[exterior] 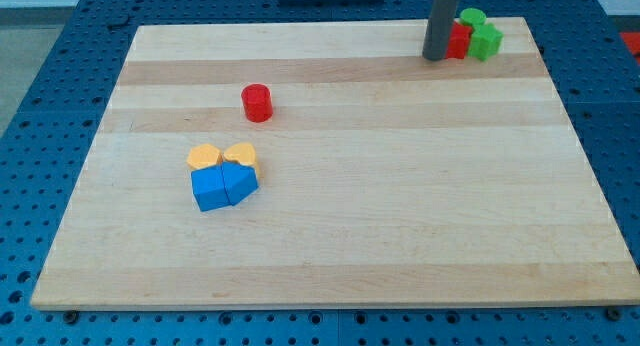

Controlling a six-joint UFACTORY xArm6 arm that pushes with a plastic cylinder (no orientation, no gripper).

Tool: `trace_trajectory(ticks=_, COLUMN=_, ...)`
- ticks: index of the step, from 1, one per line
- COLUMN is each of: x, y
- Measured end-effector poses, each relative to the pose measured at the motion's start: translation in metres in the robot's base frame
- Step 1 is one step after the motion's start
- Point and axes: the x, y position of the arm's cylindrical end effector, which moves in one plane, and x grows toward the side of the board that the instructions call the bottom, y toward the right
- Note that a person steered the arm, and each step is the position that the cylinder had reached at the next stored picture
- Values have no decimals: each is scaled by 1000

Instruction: Move the res star and green circle up a bit

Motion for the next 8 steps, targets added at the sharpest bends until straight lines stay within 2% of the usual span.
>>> trace_trajectory(ticks=2, x=-14, y=-1)
trace_trajectory(ticks=5, x=44, y=2)
trace_trajectory(ticks=6, x=38, y=13)
trace_trajectory(ticks=8, x=0, y=26)
